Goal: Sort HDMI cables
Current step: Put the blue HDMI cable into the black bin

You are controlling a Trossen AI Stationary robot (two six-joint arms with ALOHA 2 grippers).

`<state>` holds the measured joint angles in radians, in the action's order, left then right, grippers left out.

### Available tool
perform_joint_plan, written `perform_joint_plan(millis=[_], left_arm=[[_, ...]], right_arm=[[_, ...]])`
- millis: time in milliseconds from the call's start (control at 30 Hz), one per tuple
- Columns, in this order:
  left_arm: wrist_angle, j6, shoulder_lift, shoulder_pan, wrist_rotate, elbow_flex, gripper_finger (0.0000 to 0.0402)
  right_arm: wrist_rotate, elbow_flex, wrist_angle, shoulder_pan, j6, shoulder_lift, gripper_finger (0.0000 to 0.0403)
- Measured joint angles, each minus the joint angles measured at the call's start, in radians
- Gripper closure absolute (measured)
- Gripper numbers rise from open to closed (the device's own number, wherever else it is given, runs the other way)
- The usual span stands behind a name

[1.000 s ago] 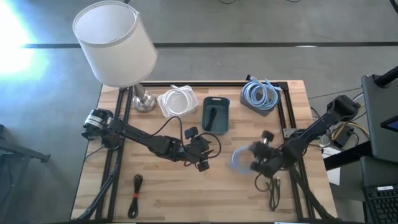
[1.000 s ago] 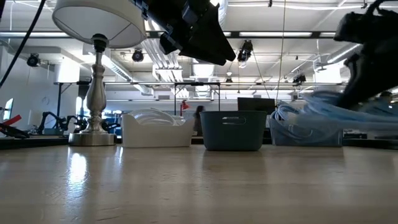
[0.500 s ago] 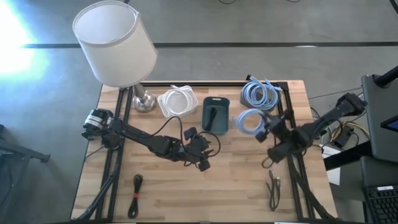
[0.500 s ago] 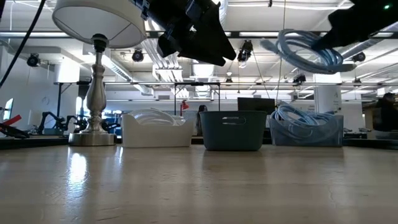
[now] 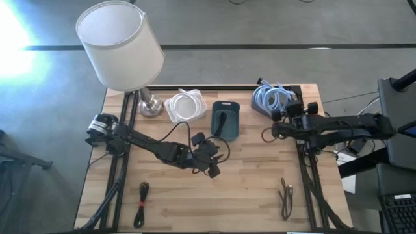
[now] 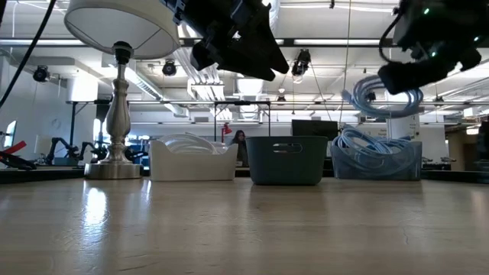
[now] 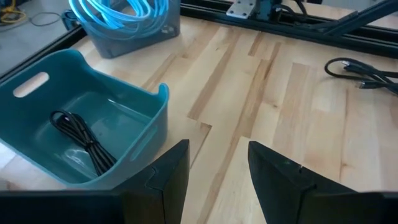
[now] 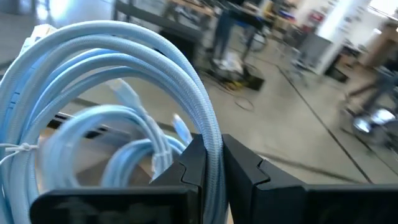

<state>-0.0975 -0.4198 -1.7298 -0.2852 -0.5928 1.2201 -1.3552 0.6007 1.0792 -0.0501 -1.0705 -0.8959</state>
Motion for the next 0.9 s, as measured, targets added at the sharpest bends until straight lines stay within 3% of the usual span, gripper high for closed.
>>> perform_joint_plan(millis=[333, 900], left_arm=[[0.0, 0.004, 0.0, 0.001, -0.019, 0.0, 0.0234], [0.0, 0.023, 0.0, 0.006, -0.027, 0.0, 0.0234]], right_arm=[[-0.022, -0.115, -0.273, -0.155, 0.144, -0.104, 0.037], [-0.05, -0.119, -0.366, -0.342, 0.106, -0.372, 0.0369]])
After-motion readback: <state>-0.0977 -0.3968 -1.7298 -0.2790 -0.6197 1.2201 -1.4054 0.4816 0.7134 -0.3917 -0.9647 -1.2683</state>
